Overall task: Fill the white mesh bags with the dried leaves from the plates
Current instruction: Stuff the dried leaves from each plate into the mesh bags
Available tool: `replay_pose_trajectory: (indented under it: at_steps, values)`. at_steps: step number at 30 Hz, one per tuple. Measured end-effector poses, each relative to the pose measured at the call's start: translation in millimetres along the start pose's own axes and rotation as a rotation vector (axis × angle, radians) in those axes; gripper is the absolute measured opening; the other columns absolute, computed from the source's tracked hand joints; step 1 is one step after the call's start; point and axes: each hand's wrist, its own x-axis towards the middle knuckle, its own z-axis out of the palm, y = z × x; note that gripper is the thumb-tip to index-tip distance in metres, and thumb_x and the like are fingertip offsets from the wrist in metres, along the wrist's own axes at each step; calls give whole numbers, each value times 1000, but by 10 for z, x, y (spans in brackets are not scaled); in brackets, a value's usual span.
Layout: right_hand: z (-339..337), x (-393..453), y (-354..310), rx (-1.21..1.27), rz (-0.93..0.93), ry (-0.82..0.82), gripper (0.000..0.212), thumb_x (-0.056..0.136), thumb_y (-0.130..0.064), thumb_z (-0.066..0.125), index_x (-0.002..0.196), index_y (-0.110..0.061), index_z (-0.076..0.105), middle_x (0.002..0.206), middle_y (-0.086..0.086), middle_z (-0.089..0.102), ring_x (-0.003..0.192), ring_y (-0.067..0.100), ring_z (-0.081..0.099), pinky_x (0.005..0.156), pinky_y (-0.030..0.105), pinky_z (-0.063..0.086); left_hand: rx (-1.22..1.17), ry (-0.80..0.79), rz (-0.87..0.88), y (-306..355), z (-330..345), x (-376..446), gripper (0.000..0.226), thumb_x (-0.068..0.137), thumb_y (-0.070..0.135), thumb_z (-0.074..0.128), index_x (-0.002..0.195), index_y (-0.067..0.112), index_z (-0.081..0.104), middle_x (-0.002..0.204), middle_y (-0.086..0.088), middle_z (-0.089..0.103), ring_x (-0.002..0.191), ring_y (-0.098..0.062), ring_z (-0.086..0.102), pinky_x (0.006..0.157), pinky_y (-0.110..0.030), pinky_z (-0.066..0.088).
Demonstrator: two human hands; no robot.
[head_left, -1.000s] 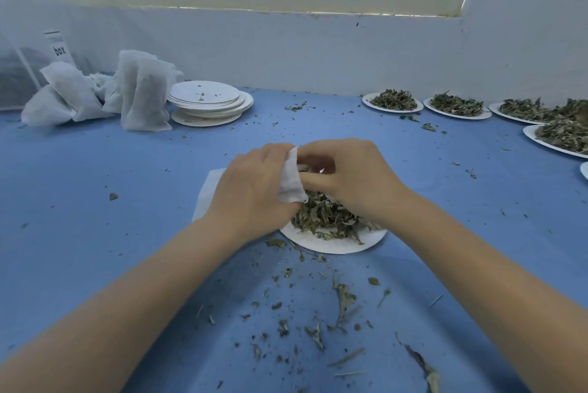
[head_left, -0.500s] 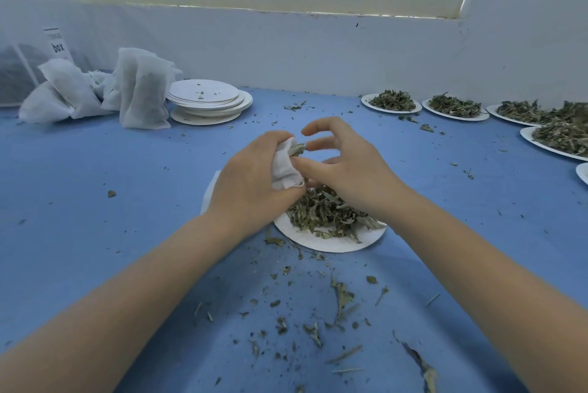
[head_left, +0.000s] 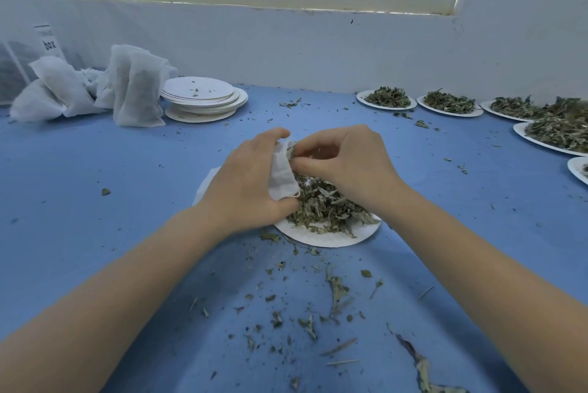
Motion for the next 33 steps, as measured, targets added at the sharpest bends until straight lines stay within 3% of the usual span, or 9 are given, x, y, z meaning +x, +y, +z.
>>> replay_pose_trajectory:
  at_steps: [4, 7, 9, 14, 20, 23, 26, 30, 33]
  values:
    - [2, -28, -22, 26, -63, -105, 20, 79, -13, 72, 88, -31, 75, 67, -22, 67, 63, -7, 60, 66, 9, 43, -79, 51, -18, -17, -19, 41, 67, 69, 23, 70, 130, 21, 41, 107, 13, 53, 91, -7, 47, 68, -10, 34]
    - [-21, -21, -43, -18, -77, -199, 27, 83, -13, 67, 97, -35, 73, 83, -15, 72, 69, 3, 62, 70, 19, 47, -140, 78, -35, 20, -33, 50, 64, 67, 26, 69, 126, 23, 45, 91, 30, 48, 78, 1, 47, 66, 2, 34]
    - [-32, -9, -43, -57, -88, -211, 30, 82, -12, 68, 98, -36, 73, 86, -12, 72, 65, 2, 59, 71, 19, 47, -175, 83, -24, 50, -34, 45, 63, 67, 24, 71, 124, 26, 46, 94, 28, 51, 76, 1, 51, 68, 1, 35]
    - [-38, 14, -31, -283, -196, -93, 21, 76, -9, 71, 92, -23, 75, 56, -16, 55, 59, -3, 50, 60, 10, 36, -224, 60, 61, 114, -14, 26, 69, 66, 12, 77, 125, 25, 44, 96, 19, 55, 81, 3, 55, 69, -5, 39]
    - [-75, 13, -1, -222, -190, -166, 26, 70, -17, 75, 95, -21, 68, 78, -8, 61, 61, 6, 49, 62, 10, 40, -163, -40, 47, 46, -31, 53, 90, 63, 19, 71, 141, 26, 26, 124, 10, 46, 99, -2, 47, 74, 0, 33]
    - [-91, 34, 14, -227, -162, -181, 29, 70, -19, 76, 98, -19, 69, 81, -7, 63, 65, 12, 52, 63, 13, 42, -25, -34, -21, 12, -29, 57, 91, 66, 30, 71, 142, 28, 21, 131, 5, 48, 108, -16, 51, 81, -22, 39]
    - [-92, 59, 29, -247, -126, -147, 23, 76, -19, 73, 98, -26, 71, 73, -8, 64, 61, 6, 49, 63, 13, 41, 85, 29, -21, 2, -25, 64, 77, 72, 29, 69, 138, 20, 31, 126, -2, 54, 103, -28, 55, 76, -30, 41]
    - [-89, 53, 2, -148, -89, -121, 16, 80, -19, 71, 86, -34, 73, 70, -1, 67, 56, 3, 49, 57, 10, 39, 124, 57, 47, 32, -21, 52, 57, 75, 22, 70, 126, 15, 46, 110, -1, 58, 90, -25, 56, 68, -31, 40]
    - [-108, 29, -28, -183, -101, -287, 16, 86, -10, 62, 89, -19, 75, 60, -15, 62, 50, -5, 47, 53, 5, 35, 72, 51, 45, 79, -26, 32, 53, 73, 27, 70, 120, 15, 51, 98, 5, 56, 81, -18, 52, 63, -27, 33]
